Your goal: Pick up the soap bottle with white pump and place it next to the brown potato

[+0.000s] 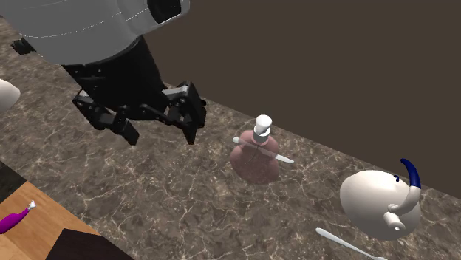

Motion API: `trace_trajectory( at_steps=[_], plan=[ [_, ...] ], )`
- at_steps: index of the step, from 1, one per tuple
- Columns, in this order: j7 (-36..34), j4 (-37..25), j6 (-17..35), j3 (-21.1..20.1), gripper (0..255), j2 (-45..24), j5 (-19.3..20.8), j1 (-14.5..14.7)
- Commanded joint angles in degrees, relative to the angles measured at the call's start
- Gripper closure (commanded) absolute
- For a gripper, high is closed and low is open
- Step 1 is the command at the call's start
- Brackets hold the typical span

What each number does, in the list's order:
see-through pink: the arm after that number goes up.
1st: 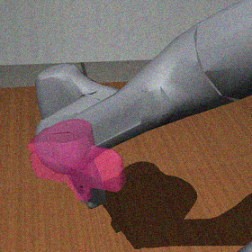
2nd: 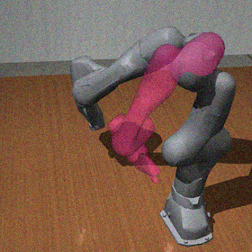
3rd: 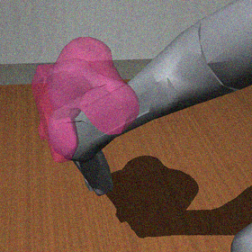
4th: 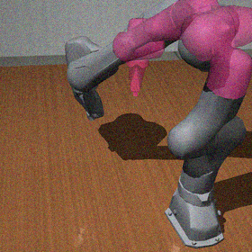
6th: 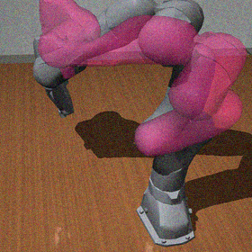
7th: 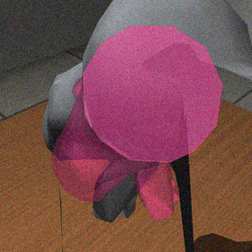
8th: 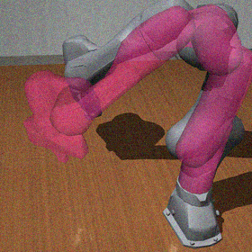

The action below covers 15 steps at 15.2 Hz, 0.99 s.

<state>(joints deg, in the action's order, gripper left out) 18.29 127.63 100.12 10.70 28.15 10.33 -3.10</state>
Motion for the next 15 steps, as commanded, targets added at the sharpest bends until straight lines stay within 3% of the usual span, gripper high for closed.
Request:
trace_trajectory(
  at_steps=[1,8,15],
  plan=[
    [3.0,-1.6,2.2,2.2,0,-3.5,0.1,-0.3],
    [13.5,-10.5,7.6,8.7,0,-17.5,-2.9,-0.9],
    [24.7,-23.6,9.6,12.7,0,-33.7,-10.0,-3.3]
  ],
)
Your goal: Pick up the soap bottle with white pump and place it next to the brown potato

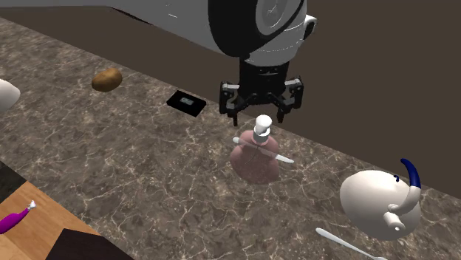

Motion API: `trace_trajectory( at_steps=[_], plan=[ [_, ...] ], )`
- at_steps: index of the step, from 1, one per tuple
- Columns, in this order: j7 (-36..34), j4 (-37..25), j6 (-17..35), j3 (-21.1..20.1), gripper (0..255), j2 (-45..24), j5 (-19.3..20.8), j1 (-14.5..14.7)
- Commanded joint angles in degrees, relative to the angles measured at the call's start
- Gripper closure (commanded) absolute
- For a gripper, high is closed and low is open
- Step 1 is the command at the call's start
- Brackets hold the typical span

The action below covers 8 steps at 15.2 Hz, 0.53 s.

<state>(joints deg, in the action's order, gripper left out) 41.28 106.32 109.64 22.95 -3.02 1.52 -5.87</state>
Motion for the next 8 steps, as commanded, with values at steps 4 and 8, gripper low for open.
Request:
trace_trajectory(
  at_steps=[4,8],
  plan=[
    [2.7,-1.6,2.2,0.5,0,-4.3,-2.0,-1.0],
    [2.9,0.5,5.1,0.4,0,-5.1,-2.4,-1.1]
  ],
)
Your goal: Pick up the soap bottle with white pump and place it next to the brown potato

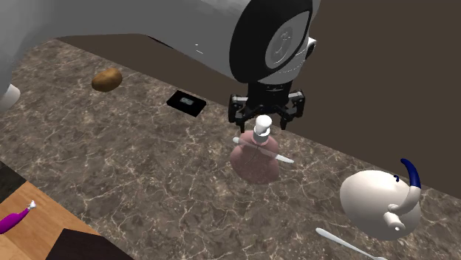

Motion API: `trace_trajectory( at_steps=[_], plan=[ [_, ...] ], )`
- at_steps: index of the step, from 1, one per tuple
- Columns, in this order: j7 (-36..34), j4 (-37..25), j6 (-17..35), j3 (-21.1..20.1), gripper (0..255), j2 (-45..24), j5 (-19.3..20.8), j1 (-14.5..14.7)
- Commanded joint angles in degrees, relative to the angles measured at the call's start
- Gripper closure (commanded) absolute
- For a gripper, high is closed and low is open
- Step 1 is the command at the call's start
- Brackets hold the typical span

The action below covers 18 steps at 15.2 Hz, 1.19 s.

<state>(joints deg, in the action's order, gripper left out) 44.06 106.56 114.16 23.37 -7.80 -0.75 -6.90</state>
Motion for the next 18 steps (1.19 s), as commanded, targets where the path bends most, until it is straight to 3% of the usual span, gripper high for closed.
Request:
trace_trajectory(
  at_steps=[1,8,9,18],
  plan=[
    [0.2,0.6,1.0,0.0,0,-0.4,-0.2,-0.1],
    [0.2,0.6,1.0,0.0,0,-0.4,-0.2,-0.1],
    [0.2,0.6,1.0,0.0,255,-0.4,-0.2,-0.1],
    [0.2,0.6,1.0,0.0,255,-0.4,-0.2,-0.1]
  ],
)
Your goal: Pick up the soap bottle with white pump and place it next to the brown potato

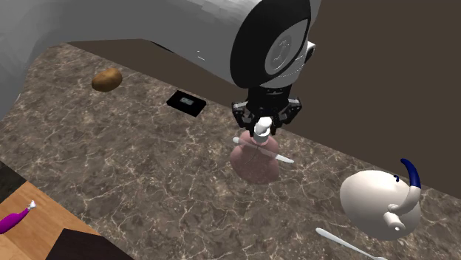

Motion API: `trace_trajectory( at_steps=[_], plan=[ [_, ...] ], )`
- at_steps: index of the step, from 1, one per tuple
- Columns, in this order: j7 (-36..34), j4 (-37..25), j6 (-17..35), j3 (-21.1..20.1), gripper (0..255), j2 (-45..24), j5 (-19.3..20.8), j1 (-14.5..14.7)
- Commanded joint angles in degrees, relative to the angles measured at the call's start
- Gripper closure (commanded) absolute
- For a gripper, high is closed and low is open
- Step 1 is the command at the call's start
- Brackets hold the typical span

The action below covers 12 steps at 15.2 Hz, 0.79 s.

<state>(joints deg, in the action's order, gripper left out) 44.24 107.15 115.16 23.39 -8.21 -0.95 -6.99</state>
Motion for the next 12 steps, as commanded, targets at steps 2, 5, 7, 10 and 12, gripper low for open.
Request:
trace_trajectory(
  at_steps=[2,5,7,10,12],
  plan=[
    [-0.1,-1.1,-1.4,0.0,255,0.4,0.2,0.0],
    [-0.2,-2.8,-3.6,0.1,255,0.9,0.4,0.1],
    [-0.2,-4.0,-5.1,0.1,255,1.2,0.5,0.1],
    [-0.3,-5.9,-7.3,0.1,255,1.6,0.7,0.1],
    [-0.3,-7.2,-8.8,0.1,255,1.8,0.8,0.1]
  ],
)
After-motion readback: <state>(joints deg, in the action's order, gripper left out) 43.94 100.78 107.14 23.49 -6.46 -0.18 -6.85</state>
